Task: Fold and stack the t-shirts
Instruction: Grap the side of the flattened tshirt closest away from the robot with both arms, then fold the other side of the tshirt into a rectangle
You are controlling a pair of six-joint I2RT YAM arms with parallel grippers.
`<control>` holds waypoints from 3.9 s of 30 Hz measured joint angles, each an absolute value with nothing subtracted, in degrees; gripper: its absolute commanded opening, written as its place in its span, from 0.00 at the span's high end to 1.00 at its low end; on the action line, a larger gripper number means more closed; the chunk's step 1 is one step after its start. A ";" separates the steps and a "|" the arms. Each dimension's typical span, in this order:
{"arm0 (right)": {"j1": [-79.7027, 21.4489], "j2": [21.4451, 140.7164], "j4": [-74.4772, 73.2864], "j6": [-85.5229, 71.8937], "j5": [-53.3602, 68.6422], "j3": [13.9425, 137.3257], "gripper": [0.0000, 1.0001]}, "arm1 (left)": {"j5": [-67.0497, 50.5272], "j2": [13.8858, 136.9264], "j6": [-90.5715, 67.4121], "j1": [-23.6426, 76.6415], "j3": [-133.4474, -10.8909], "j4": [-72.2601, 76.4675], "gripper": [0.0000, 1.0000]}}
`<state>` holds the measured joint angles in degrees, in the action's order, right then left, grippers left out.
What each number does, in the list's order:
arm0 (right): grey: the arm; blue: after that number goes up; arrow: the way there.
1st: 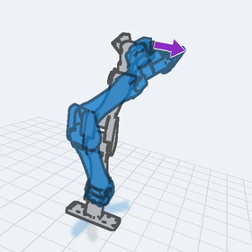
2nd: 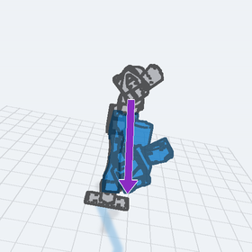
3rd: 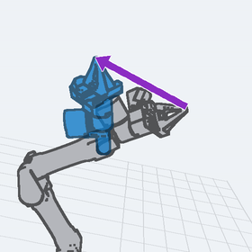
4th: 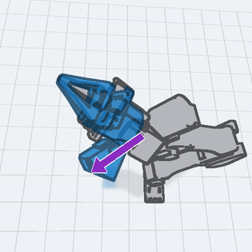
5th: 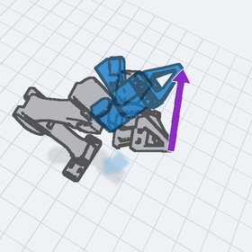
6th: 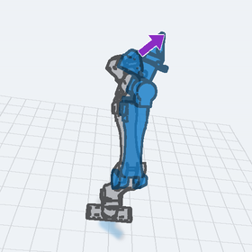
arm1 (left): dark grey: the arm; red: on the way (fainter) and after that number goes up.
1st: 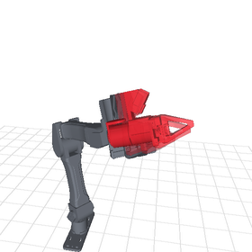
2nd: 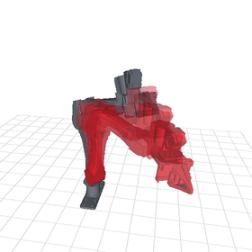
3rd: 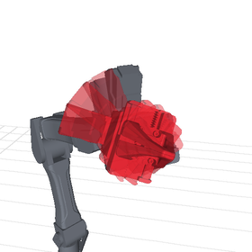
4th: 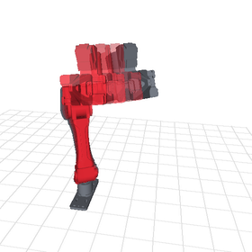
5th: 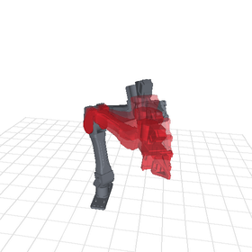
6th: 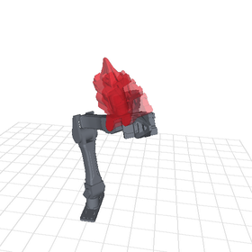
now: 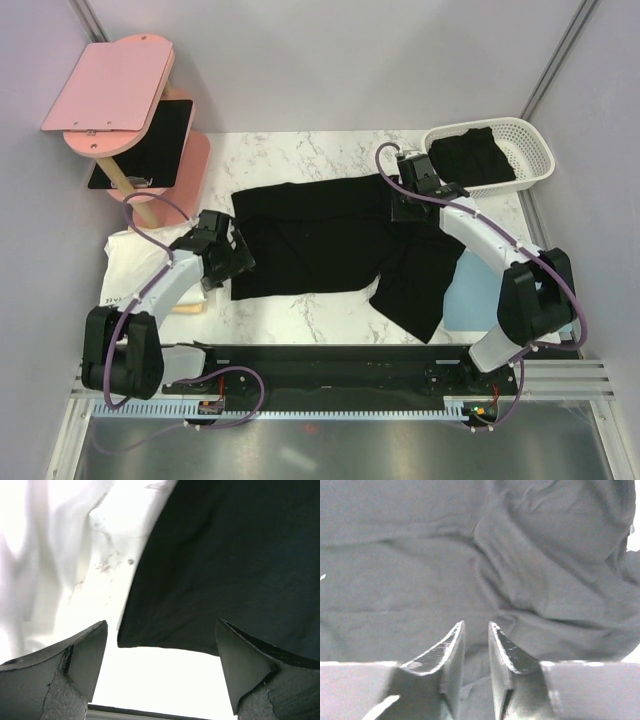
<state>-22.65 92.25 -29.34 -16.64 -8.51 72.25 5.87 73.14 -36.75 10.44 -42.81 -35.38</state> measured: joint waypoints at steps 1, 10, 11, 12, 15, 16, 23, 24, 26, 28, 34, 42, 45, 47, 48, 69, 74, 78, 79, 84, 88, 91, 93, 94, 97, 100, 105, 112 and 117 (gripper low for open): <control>-22.61 91.59 -28.86 -16.99 -7.64 71.18 0.44 | 5.78 72.69 -36.91 10.00 -42.37 -35.29 0.06; -22.55 88.18 -27.79 -20.08 0.30 59.66 0.09 | 3.20 76.97 -37.74 8.10 -38.52 -33.36 0.58; -22.55 87.07 -27.83 -20.23 0.71 58.67 0.07 | 3.25 76.99 -37.71 8.01 -38.41 -33.28 0.73; -22.55 85.73 -27.99 -20.40 1.13 57.84 0.04 | 3.27 76.99 -38.09 7.88 -38.26 -33.15 0.87; -22.65 79.15 -29.19 -21.23 2.26 56.23 0.02 | 2.57 77.38 -38.30 7.75 -37.74 -32.25 0.98; -22.65 78.96 -29.26 -21.23 2.31 56.23 0.02 | 2.52 77.38 -38.30 7.73 -37.74 -32.25 0.98; -30.52 70.78 -35.75 -26.11 0.93 53.23 0.02 | 2.35 77.06 -38.33 7.73 -37.58 -31.99 0.98; -33.39 70.65 -36.77 -27.29 -0.03 53.04 0.02 | 2.33 77.06 -38.30 7.73 -37.58 -31.99 0.98; -39.57 71.18 -38.92 -29.91 -2.00 52.49 0.07 | 2.31 77.06 -38.30 7.73 -37.58 -31.99 0.98; -44.71 72.25 -40.77 -32.05 -3.88 52.31 0.13 | 2.26 77.10 -38.30 7.73 -37.58 -31.97 0.98; -58.72 81.12 -46.17 -40.75 -11.20 52.29 0.36 | 2.04 77.49 -38.26 7.73 -37.80 -31.99 0.98; -64.71 89.17 -57.41 -51.03 -24.34 52.29 0.36 | 1.52 77.76 -38.13 7.73 -37.93 -31.70 0.98; -65.45 91.42 -60.16 -53.23 -27.64 52.31 0.38 | 0.97 78.32 -38.06 7.73 -38.39 -31.62 0.98; -65.63 93.30 -61.04 -54.15 -29.41 52.31 0.38 | 0.80 78.56 -38.04 7.73 -38.52 -31.55 0.98; -65.69 94.17 -61.17 -54.41 -30.06 52.31 0.38 | 0.75 78.59 -38.02 7.73 -38.52 -31.55 0.98; -66.19 96.42 -57.89 -50.92 -33.17 48.51 1.00 | -0.19 77.30 -37.85 7.73 -38.57 -31.70 0.98; -68.29 92.53 -55.61 -50.94 -30.76 48.25 1.00 | -0.16 72.84 -37.85 7.73 -38.79 -33.98 0.98; -71.66 90.39 -55.53 -51.11 -28.34 48.27 1.00 | -0.14 68.07 -37.87 7.75 -38.89 -36.25 0.98; -72.55 90.11 -55.68 -51.27 -27.68 48.29 1.00 | -0.14 67.02 -37.87 7.75 -39.07 -37.01 0.98; -76.42 88.90 -58.78 -53.87 -25.10 48.31 1.00 | 0.08 64.40 -37.87 7.75 -41.36 -40.80 0.98; -77.97 85.84 -61.87 -56.51 -23.66 48.29 1.00 | 1.21 63.44 -37.87 7.75 -43.33 -43.33 0.98; -78.22 83.18 -64.49 -58.19 -23.18 48.29 1.00 | 1.72 62.76 -37.87 7.73 -44.42 -45.10 0.98; -78.22 82.19 -66.08 -58.96 -22.94 48.29 1.00 | 1.98 62.33 -37.87 7.73 -44.71 -45.87 0.98; -78.28 81.54 -67.13 -59.48 -22.85 48.31 1.00 | 2.13 62.11 -37.87 7.73 -44.82 -46.37 0.98; -78.28 79.48 -70.78 -60.93 -23.49 48.99 1.00 | 2.76 61.76 -37.85 7.53 -45.50 -47.90 0.98; -78.26 78.46 -74.24 -62.33 -25.91 52.05 1.00 | 2.98 61.82 -37.80 7.07 -46.59 -48.47 0.98; -77.23 78.54 -75.48 -63.70 -32.01 60.69 1.00 | 3.05 63.37 -37.41 6.17 -50.46 -49.52 0.98; -71.33 77.73 -75.59 -62.41 -41.63 65.87 1.00 | 3.42 66.94 -36.16 4.91 -56.42 -49.65 0.98; -67.02 75.13 -70.02 -55.02 -43.94 65.76 1.00 | 4.08 69.80 -35.03 4.03 -59.07 -49.67 0.98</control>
